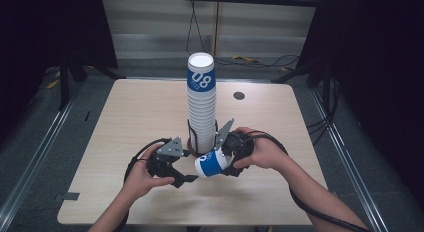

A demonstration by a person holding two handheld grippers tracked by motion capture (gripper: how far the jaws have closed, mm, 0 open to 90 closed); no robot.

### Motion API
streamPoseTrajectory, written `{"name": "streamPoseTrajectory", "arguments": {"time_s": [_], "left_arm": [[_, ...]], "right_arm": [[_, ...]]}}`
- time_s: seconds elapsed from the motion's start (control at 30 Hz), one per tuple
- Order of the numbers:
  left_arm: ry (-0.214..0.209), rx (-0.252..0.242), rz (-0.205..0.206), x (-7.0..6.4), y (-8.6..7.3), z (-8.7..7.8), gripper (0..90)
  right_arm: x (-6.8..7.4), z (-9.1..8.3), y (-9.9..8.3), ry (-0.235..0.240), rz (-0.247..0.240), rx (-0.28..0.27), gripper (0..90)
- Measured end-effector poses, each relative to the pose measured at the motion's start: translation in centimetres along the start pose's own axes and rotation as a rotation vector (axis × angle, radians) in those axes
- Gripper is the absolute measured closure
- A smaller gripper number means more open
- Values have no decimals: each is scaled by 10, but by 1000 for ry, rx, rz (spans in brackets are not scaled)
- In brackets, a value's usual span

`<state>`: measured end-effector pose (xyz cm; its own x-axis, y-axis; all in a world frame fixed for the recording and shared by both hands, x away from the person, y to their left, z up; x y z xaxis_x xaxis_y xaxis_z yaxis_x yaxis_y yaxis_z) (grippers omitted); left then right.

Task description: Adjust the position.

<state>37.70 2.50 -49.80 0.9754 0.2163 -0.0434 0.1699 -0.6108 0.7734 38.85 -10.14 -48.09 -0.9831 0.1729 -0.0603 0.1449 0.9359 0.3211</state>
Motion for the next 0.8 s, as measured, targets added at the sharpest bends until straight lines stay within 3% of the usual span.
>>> {"name": "streamPoseTrajectory", "arguments": {"time_s": [0.53, 0.8], "left_arm": [[-21, 3, 3, -5, 2, 4, 160], [-36, -3, -16, -6, 1, 7, 160]], "right_arm": [[1, 3, 6, 7, -44, 26, 171], [1, 3, 8, 0, -61, 52, 171]]}}
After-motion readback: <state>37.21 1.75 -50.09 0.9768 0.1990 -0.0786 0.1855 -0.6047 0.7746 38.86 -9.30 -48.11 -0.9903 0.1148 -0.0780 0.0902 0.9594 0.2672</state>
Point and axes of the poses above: each handheld gripper's, and its own axes: z roughly forward along the jaws, y roughly out of its top, x roughly to its left, the point moved 10 cm from there along z, roughly forward along the jaws, and after that the axes turned 1 degree about x, right-handed, at the moved point
